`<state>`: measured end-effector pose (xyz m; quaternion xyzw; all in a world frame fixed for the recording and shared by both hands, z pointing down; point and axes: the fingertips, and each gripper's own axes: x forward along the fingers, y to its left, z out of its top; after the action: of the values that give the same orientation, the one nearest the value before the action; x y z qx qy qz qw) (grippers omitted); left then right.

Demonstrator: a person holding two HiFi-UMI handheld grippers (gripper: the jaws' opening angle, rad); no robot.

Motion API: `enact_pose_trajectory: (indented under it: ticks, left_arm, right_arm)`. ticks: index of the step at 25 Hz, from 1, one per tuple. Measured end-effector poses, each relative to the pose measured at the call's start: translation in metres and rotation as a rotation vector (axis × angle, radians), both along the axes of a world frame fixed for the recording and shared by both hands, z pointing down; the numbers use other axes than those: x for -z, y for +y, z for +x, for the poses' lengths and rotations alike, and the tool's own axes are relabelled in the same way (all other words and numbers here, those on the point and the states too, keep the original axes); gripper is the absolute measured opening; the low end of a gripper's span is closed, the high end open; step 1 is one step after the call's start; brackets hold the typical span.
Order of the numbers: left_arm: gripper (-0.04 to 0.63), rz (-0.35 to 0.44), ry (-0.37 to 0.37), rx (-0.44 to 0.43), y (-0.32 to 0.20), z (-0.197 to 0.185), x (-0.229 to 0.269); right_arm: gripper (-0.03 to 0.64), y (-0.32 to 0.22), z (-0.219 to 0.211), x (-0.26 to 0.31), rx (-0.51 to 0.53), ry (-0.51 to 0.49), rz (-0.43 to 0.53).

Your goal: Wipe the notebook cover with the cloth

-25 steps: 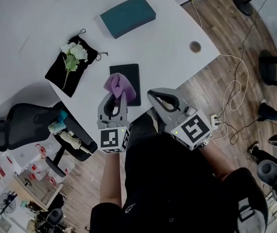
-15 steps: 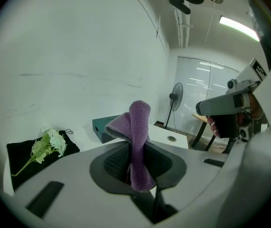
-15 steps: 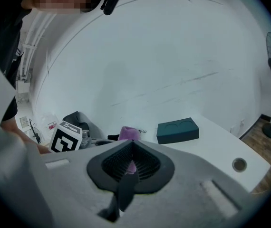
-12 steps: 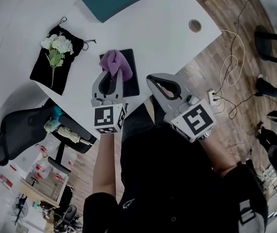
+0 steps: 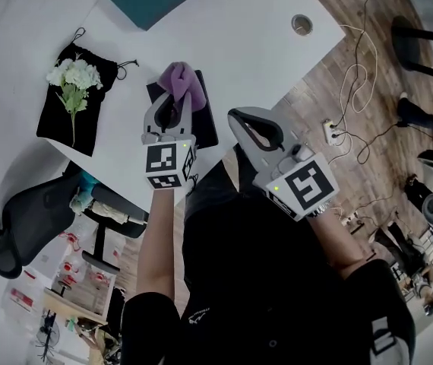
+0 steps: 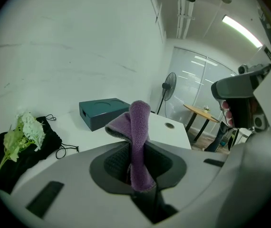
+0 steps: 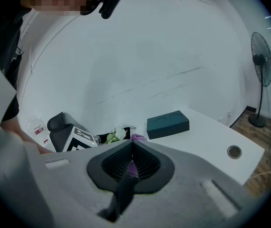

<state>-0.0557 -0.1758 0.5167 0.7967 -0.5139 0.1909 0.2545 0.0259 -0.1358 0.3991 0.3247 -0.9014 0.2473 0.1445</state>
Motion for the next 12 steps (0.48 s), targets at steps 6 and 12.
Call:
enact_pose_trajectory:
  ticks: [6,12]
  left_arm:
    - [0.069,-0.049,-0.013,-0.018,-0.008,0.002,-0.028]
    - [0.067,-0.089,-0.037,-0.034,-0.015,0.004,-0.047]
  right_arm:
    - [0.003,0.001,0.004,-0.009,-0.026,0.017,-0.018]
    - [0.003,0.002,0.005,-0.01,-0.022,0.032,-0.022]
